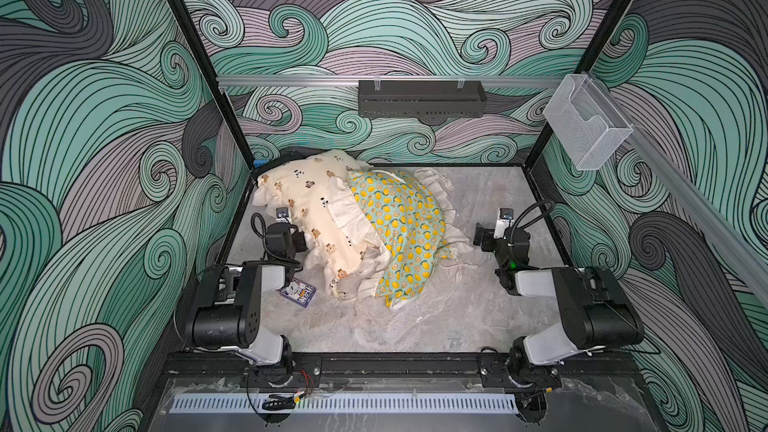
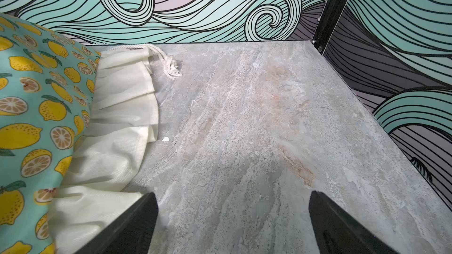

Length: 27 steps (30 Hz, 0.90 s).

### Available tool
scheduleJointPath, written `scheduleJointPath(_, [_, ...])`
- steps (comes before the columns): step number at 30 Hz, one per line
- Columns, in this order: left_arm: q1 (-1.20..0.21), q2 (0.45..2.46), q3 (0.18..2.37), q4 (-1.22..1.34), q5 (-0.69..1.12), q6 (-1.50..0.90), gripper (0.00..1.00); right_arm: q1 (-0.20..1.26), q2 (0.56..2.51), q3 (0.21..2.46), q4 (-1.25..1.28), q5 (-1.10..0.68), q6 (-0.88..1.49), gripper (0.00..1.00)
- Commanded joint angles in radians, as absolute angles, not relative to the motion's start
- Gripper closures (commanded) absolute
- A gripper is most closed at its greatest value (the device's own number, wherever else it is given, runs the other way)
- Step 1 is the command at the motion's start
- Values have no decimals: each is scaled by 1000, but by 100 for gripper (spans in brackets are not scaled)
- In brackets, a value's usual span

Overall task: Zip up pillowcases
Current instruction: Adjust the pillowcase at the center of the board.

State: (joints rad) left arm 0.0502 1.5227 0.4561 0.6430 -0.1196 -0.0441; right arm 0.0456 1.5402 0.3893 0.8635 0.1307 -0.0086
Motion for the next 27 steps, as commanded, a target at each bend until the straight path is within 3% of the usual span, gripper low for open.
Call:
scheduleJointPath(1, [47,1528,481,653,-109,-45,1,43,1538,397,866,135,-12,1])
scheduleJointPath(27, [46,1528,482,652,-110,-44,1,25,1538,418,825,27,-31,1])
